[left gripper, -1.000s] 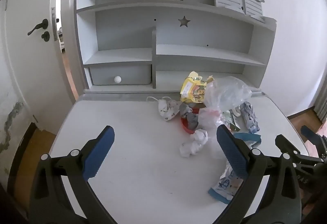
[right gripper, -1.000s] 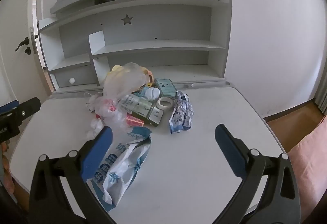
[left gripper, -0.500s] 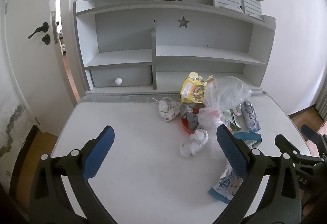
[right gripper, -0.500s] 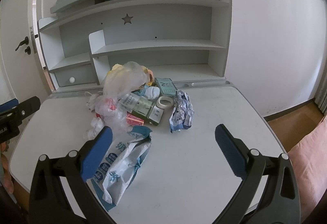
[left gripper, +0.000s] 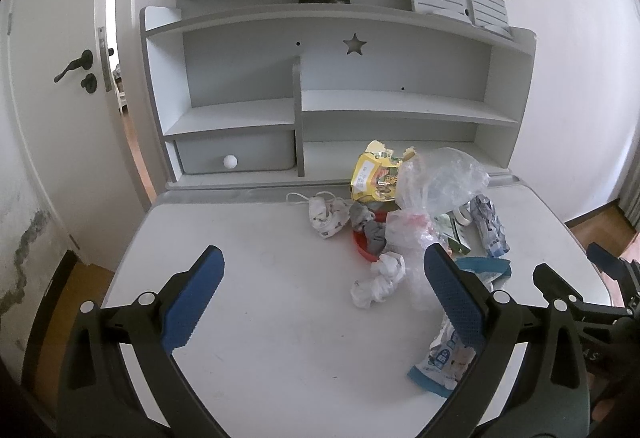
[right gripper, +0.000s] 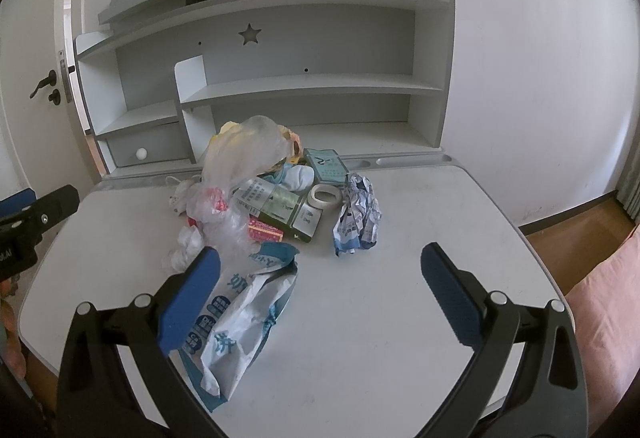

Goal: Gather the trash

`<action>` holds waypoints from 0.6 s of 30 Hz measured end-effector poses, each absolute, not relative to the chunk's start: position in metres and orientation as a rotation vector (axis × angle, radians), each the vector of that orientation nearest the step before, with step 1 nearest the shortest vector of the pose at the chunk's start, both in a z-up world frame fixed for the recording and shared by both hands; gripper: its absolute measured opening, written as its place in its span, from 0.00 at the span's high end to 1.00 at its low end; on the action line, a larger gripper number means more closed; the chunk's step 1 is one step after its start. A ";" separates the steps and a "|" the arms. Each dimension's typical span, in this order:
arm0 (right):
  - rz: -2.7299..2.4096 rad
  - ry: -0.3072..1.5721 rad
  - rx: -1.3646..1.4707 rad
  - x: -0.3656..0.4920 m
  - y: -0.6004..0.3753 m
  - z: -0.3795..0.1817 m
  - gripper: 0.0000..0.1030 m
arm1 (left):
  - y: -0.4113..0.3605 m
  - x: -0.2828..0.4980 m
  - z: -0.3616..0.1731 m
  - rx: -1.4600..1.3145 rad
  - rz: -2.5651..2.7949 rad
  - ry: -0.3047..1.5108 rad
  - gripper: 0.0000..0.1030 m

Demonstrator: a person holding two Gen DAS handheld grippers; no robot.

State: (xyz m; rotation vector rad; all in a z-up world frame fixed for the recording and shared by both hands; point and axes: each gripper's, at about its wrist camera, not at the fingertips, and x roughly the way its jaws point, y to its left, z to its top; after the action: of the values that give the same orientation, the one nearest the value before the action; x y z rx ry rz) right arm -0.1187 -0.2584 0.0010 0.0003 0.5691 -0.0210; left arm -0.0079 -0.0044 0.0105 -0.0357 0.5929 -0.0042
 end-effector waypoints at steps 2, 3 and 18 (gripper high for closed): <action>-0.022 0.573 -0.003 -0.119 -0.259 0.001 0.06 | -0.004 -0.009 0.011 -0.042 -0.007 0.582 0.06; -0.022 0.574 -0.004 -0.119 -0.259 0.001 0.06 | -0.005 -0.009 0.010 -0.042 -0.009 0.583 0.06; -0.022 0.565 -0.012 -0.120 -0.258 0.003 0.06 | -0.006 -0.012 0.010 -0.047 -0.014 0.563 0.06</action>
State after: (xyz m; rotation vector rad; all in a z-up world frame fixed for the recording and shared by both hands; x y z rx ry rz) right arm -0.1204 -0.2582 0.0026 -0.0121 0.5646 -0.0222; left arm -0.0116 -0.0061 0.0103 -0.0471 0.5633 -0.0143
